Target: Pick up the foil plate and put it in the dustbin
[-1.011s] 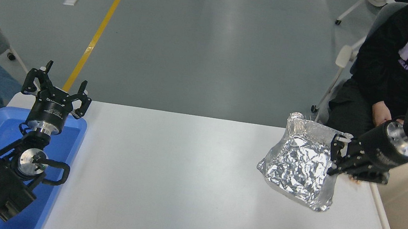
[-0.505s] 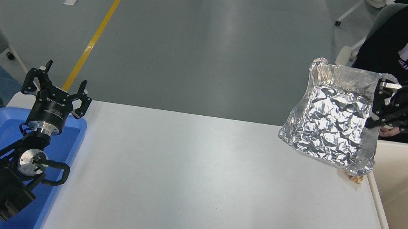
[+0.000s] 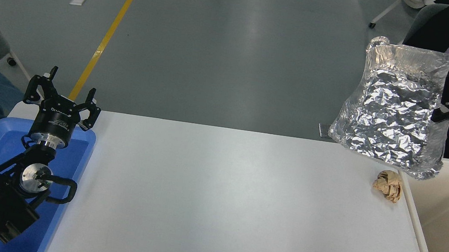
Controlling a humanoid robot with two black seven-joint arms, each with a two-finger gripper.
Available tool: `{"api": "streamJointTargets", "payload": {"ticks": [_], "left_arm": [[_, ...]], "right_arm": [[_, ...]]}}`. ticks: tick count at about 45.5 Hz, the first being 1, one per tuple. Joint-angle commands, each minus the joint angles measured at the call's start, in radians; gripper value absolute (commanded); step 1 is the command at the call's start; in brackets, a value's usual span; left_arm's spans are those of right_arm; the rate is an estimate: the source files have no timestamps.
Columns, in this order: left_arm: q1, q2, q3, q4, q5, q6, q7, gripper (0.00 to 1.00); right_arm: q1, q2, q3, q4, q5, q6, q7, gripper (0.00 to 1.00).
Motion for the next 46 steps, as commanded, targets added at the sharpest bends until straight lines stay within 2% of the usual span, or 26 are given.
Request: {"api": "streamJointTargets", "payload": {"ticks": [1, 7, 19, 26, 39, 46], "left_arm": [[0.0, 0.0, 0.001, 0.002, 0.0, 0.0, 0.0, 0.99], [0.0, 0.0, 0.001, 0.002, 0.0, 0.0, 0.0, 0.99], [0.0, 0.0, 0.001, 0.002, 0.0, 0.0, 0.0, 0.99], [0.0, 0.0, -0.001, 0.002, 0.0, 0.0, 0.0, 0.99], [0.0, 0.0, -0.001, 0.005, 0.0, 0.0, 0.0, 0.99], [0.0, 0.0, -0.001, 0.005, 0.0, 0.0, 0.0, 0.99]], "right_arm": [[-0.029, -0.102, -0.092, -0.07, -0.04, -0.007, 0.0, 0.0], [-0.117, -0.154, -0.135, -0.102, -0.037, -0.163, -0.002, 0.0], [-0.316, -0.33, -0.125, -0.165, -0.042, -0.443, 0.004, 0.0], [-0.59, -0.332, -0.026, -0.286, -0.037, -0.547, 0.004, 0.0], [-1.135, -0.33, 0.373, -0.519, -0.025, -0.671, 0.004, 0.0], [-1.387, -0.268, 0.581, -0.671, -0.028, -0.728, 0.004, 0.0]]}}
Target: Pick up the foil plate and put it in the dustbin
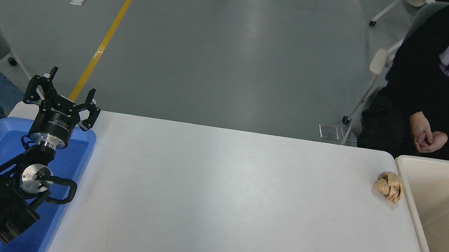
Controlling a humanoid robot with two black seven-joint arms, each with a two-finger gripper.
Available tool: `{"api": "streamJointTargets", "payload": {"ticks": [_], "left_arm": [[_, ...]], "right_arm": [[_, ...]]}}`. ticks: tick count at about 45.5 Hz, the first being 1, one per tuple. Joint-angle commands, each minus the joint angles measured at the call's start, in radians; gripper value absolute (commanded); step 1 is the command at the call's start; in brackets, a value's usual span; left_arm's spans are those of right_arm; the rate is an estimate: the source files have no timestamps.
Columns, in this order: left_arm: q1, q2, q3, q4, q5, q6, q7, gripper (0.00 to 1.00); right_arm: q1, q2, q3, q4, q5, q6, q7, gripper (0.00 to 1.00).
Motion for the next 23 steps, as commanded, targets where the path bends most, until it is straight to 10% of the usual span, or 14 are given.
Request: {"api": "streamJointTargets", "payload": {"ticks": [1, 23], "left_arm": [[0.0, 0.0, 0.0, 0.0, 0.0, 0.0, 0.0, 0.99], [0.0, 0.0, 0.0, 0.0, 0.0, 0.0, 0.0, 0.99]], "right_arm": [[-0.418, 0.065, 0.316, -0.226, -0.005, -0.11, 0.0, 0.0], [-0.749, 0.317, 0.434, -0.676, -0.016, -0.246, 0.0, 0.0]]}}
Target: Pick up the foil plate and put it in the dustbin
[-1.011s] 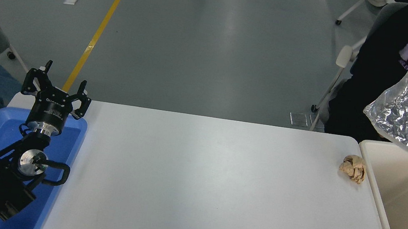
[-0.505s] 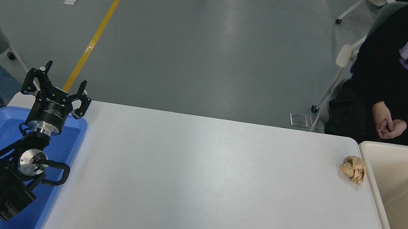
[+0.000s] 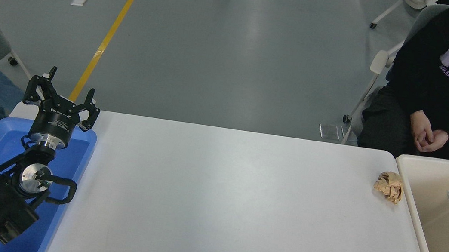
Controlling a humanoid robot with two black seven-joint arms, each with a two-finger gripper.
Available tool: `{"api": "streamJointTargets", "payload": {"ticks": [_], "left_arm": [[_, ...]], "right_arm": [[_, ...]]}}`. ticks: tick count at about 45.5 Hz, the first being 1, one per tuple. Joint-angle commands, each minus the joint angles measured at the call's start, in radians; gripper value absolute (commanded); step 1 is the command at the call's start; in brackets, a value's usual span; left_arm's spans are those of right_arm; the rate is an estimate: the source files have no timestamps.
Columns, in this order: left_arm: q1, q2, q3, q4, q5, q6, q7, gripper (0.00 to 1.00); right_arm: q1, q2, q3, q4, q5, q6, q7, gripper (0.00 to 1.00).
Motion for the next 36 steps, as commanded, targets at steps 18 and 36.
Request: {"api": "streamJointTargets", "payload": {"ticks": [18, 36], "left_arm": [[0.0, 0.0, 0.0, 0.0, 0.0, 0.0, 0.0, 0.99], [0.0, 0.0, 0.0, 0.0, 0.0, 0.0, 0.0, 0.99]], "right_arm": [[-0.398, 0.294, 0.078, -0.525, -0.002, -0.134, 0.002, 0.0], [-0.412, 0.292, 0.08, -0.529, -0.004, -0.161, 0.002, 0.16]]}}
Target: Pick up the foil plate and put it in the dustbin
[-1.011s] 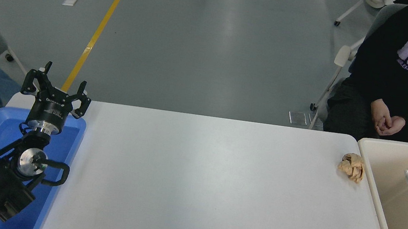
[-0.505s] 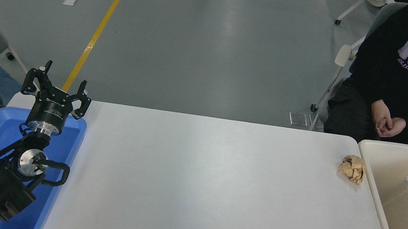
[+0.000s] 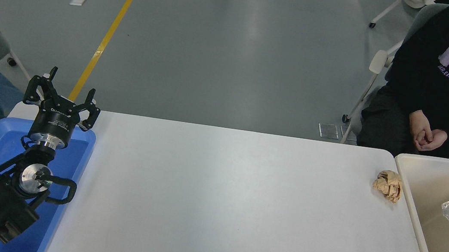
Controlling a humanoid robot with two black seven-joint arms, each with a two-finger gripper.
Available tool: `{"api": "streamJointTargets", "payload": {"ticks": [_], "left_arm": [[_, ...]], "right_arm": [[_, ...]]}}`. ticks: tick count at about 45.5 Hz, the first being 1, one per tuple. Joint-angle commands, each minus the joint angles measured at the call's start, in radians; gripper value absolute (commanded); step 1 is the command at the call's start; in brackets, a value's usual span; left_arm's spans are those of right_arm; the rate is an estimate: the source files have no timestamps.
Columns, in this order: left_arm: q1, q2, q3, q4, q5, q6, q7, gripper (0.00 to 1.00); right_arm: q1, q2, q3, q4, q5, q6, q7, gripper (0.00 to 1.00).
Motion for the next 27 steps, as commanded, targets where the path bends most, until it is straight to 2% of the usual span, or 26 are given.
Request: {"api": "streamJointTargets", "payload": {"ticks": [1, 2, 3, 4, 5, 27], "left_arm": [[0.0, 0.0, 0.0, 0.0, 0.0, 0.0, 0.0, 0.99], [0.0, -0.001, 0.0, 0.0, 0.0, 0.0, 0.0, 0.99], [0.0, 0.0, 0.0, 0.0, 0.0, 0.0, 0.0, 0.99], [0.0, -0.001, 0.0, 0.0, 0.0, 0.0, 0.0, 0.99], [0.0, -0.001, 0.0, 0.0, 0.0, 0.0, 0.0, 0.99], [0.0, 0.0, 0.0, 0.0, 0.0, 0.0, 0.0, 0.99]], "right_arm": [[-0.02, 0.006, 0.001, -0.026, -0.001, -0.043, 0.0, 0.36], [-0.019, 0.005, 0.001, -0.032, -0.001, -0.058, 0.0, 0.54], [-0.019, 0.005, 0.001, -0.04, 0.0, -0.074, 0.0, 0.68], [-0.019, 0.005, 0.004, -0.045, 0.0, -0.09, 0.0, 0.76], [-0.019, 0.006, 0.01, -0.046, 0.002, -0.109, 0.0, 0.79], [0.016, -0.03, 0.011, 0.052, 0.002, -0.133, 0.002, 0.81]]}}
